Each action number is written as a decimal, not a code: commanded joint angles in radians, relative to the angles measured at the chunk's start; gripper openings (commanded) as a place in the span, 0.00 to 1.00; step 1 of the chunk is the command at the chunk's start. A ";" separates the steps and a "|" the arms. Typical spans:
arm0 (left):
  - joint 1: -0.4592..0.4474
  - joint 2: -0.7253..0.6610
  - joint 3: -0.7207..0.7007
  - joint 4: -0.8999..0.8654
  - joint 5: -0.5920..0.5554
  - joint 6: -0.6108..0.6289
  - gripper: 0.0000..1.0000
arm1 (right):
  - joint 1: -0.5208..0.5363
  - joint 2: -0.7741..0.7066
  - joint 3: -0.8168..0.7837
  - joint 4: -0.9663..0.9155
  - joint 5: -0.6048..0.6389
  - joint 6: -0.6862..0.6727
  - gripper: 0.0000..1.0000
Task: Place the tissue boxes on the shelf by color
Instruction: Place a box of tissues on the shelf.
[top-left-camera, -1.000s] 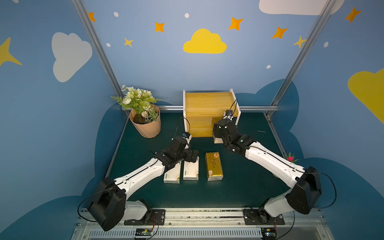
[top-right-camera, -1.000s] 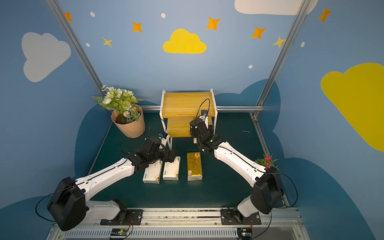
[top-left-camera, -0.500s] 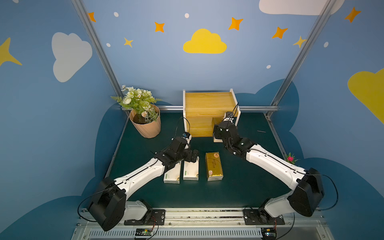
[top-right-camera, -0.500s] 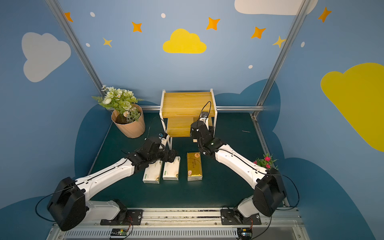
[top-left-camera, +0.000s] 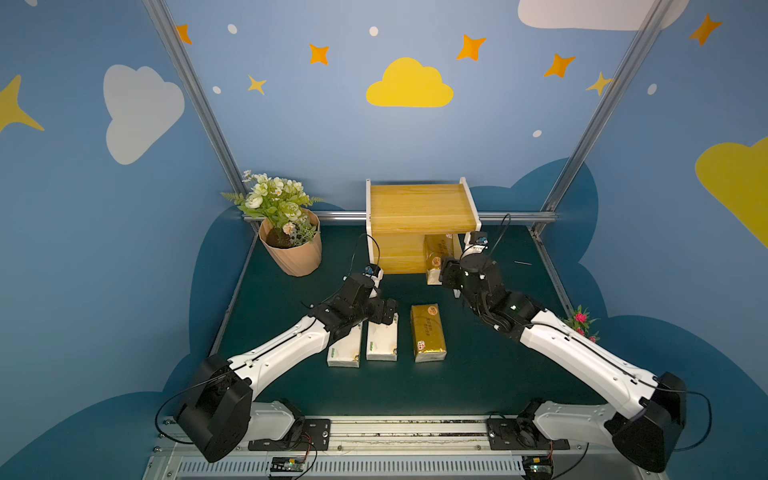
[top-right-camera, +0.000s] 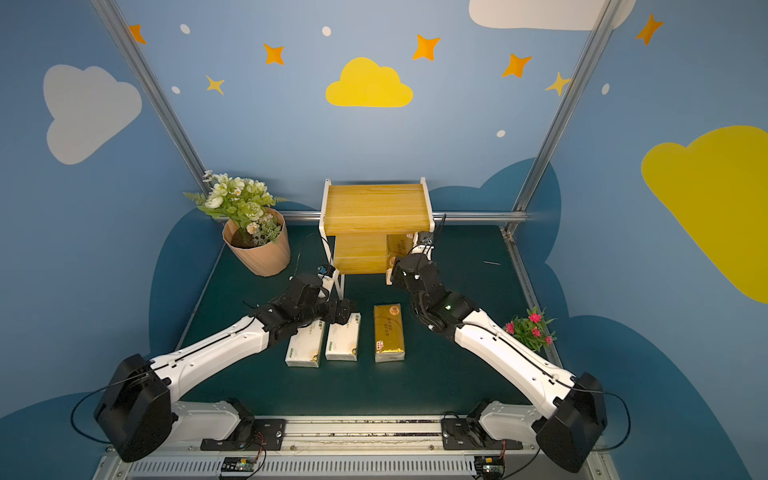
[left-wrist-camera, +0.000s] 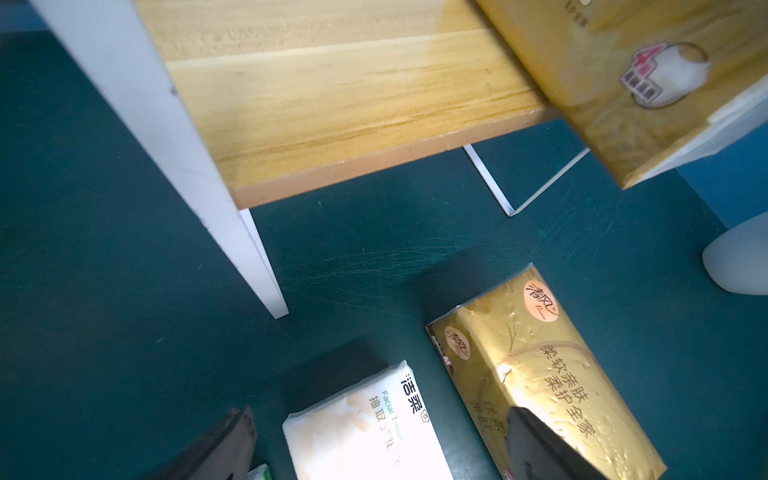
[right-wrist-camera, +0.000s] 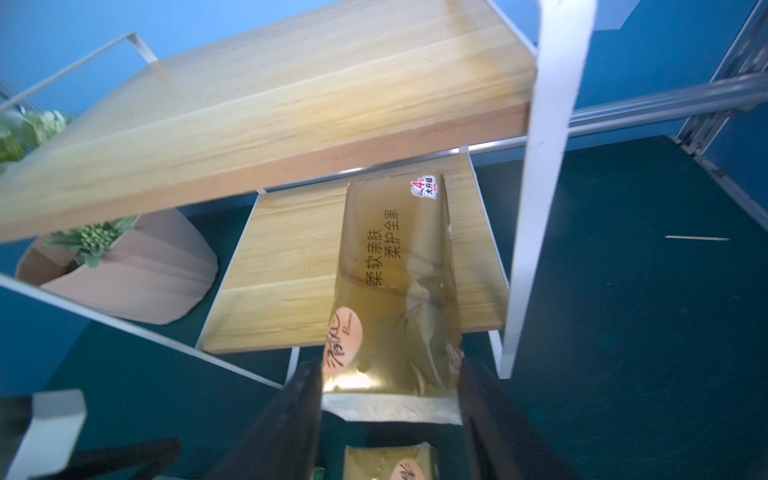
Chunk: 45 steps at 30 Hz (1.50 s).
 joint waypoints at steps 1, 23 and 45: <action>-0.001 -0.004 -0.007 0.004 -0.021 0.001 1.00 | 0.024 -0.053 -0.009 -0.116 0.036 0.078 0.18; -0.001 0.003 0.019 -0.132 -0.185 -0.050 0.99 | 0.000 0.063 -0.057 -0.088 -0.123 0.254 0.05; 0.005 0.042 0.032 -0.160 -0.185 -0.055 1.00 | -0.138 0.238 0.069 0.000 -0.201 0.156 0.07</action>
